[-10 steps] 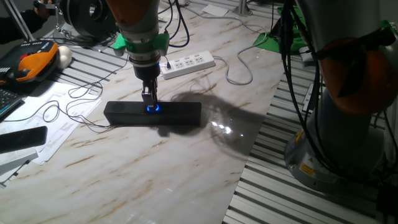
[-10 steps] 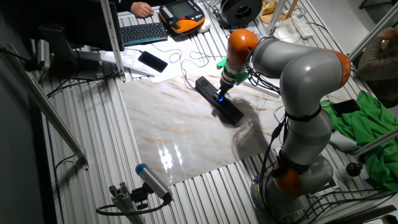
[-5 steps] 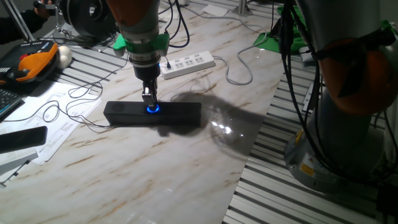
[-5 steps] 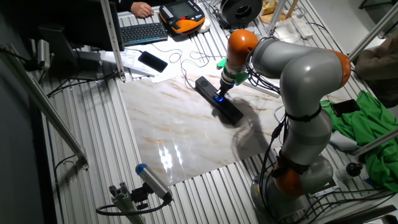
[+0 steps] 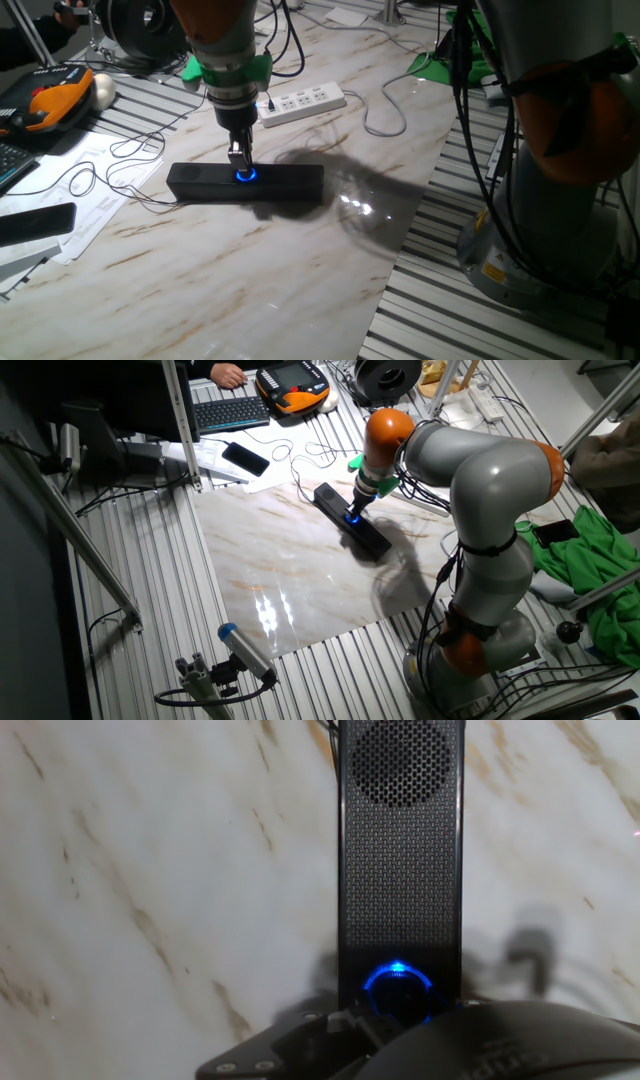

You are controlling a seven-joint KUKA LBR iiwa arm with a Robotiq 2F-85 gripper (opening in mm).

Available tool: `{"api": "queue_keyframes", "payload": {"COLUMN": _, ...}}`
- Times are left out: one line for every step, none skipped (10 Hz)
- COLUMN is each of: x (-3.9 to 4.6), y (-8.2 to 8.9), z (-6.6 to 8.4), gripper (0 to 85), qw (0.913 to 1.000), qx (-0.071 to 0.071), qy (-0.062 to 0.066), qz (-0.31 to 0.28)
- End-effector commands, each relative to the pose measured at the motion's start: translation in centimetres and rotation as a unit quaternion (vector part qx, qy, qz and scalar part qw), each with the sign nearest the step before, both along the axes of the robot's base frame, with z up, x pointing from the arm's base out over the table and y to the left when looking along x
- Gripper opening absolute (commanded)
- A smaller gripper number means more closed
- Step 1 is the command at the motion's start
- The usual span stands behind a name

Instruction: Turn the knob to increase the volume of the speaker

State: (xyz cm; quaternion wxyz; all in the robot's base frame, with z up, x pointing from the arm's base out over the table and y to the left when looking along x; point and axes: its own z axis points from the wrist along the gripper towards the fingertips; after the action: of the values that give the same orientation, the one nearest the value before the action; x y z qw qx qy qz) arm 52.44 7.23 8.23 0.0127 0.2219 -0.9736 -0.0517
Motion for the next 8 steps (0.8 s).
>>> {"api": "queue_keyframes", "payload": {"x": 0.04, "y": 0.02, "z": 0.03, "gripper": 34.0, "qw": 1.0000, "qx": -0.002, "qy": 0.000, "qz": 0.000}}
{"api": "queue_keyframes", "payload": {"x": 0.06, "y": 0.04, "z": 0.07, "gripper": 34.0, "qw": 1.0000, "qx": -0.004, "qy": -0.001, "qz": -0.004}}
{"api": "queue_keyframes", "payload": {"x": 0.07, "y": 0.05, "z": 0.09, "gripper": 34.0, "qw": 0.9999, "qx": -0.005, "qy": -0.001, "qz": -0.009}}
{"api": "queue_keyframes", "payload": {"x": 0.09, "y": 0.11, "z": 0.10, "gripper": 34.0, "qw": 0.9999, "qx": -0.007, "qy": -0.001, "qz": -0.012}}
{"api": "queue_keyframes", "payload": {"x": 0.12, "y": 0.14, "z": 0.12, "gripper": 34.0, "qw": 0.9999, "qx": -0.008, "qy": -0.001, "qz": -0.012}}
{"api": "queue_keyframes", "payload": {"x": 0.15, "y": 0.19, "z": 0.14, "gripper": 34.0, "qw": 0.9999, "qx": -0.008, "qy": 0.000, "qz": -0.013}}
{"api": "queue_keyframes", "payload": {"x": 0.17, "y": 0.23, "z": 0.15, "gripper": 34.0, "qw": 0.9998, "qx": -0.011, "qy": 0.000, "qz": -0.014}}
{"api": "queue_keyframes", "payload": {"x": 0.17, "y": 0.24, "z": 0.15, "gripper": 34.0, "qw": 0.9998, "qx": -0.012, "qy": 0.000, "qz": -0.014}}
